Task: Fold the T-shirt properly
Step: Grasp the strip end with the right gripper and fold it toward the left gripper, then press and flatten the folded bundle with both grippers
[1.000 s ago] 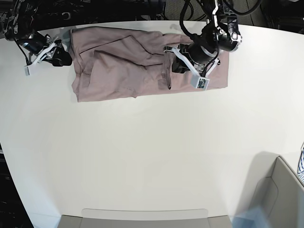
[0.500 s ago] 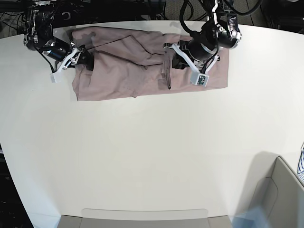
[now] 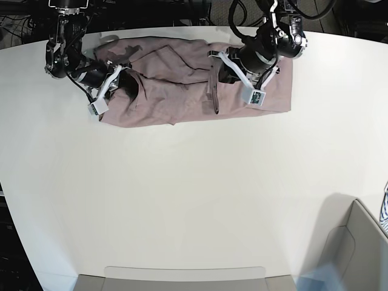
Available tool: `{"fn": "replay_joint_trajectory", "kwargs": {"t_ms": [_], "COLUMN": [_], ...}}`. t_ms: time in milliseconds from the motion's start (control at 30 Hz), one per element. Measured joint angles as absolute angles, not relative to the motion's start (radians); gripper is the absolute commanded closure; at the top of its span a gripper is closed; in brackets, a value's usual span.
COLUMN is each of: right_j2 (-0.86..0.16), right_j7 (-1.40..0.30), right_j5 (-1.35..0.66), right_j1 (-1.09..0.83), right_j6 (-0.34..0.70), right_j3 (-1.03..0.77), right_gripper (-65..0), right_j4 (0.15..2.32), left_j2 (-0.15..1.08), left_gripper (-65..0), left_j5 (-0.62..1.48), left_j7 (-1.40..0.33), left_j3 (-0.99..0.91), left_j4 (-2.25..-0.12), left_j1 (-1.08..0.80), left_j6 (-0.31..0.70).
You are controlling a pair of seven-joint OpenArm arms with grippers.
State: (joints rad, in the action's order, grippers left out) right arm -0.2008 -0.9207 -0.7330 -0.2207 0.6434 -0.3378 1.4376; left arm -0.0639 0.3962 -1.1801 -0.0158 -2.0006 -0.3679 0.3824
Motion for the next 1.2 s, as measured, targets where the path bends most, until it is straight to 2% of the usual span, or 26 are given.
{"fn": "replay_joint_trajectory", "kwargs": {"t_ms": [133, 300, 433, 567, 700, 833, 1100, 1200], "right_j2": [-0.193, -0.194, -0.248, -0.245, -0.210, -0.133, 0.012, 0.064], "right_j7": [-0.925, -0.933, -0.946, -0.958, -0.951, -0.970, -1.022, -1.014], "right_j5": [-0.643, -0.556, -0.467, -0.368, -0.193, -0.012, 0.381, 0.466], "right_j1": [-0.185, -0.157, -0.149, -0.153, -0.156, -0.181, -0.183, -0.178], "right_j6": [0.643, 0.632, 0.501, 0.411, 0.328, 0.271, 0.267, 0.266], "right_j3": [-0.342, -0.501, -0.543, -0.532, -0.395, -0.209, 0.156, 0.254], "right_gripper": [0.0, 0.0, 0.0, 0.0, 0.0, 0.0, 0.0, 0.0], "right_j4": [1.447, 1.446, 1.489, 1.637, 1.810, 1.930, 1.990, 1.972], "left_j2": [-0.064, 0.012, 0.091, 0.109, 0.160, 0.210, 0.218, 0.215], "left_gripper": [-4.8, -4.8, -4.8, -4.8, -4.8, -4.8, -4.8, -4.8], "left_j5": [0.490, 0.717, 0.875, 0.913, 0.906, 0.906, 0.907, 0.907], "left_j7": [-1.179, -1.182, -1.177, -1.180, -1.191, -1.191, -1.187, -1.188], "left_j3": [-0.021, -0.021, -0.039, -0.185, -0.305, -0.345, -0.358, -0.355], "left_j4": [-2.014, -2.014, -2.014, -2.013, -2.011, -1.990, -1.918, -1.913], "left_j1": [-0.377, -0.404, -0.418, -0.433, -0.492, -0.502, -0.499, -0.499], "left_j6": [0.382, 0.382, 0.381, 0.382, 0.382, 0.382, 0.382, 0.382]}}
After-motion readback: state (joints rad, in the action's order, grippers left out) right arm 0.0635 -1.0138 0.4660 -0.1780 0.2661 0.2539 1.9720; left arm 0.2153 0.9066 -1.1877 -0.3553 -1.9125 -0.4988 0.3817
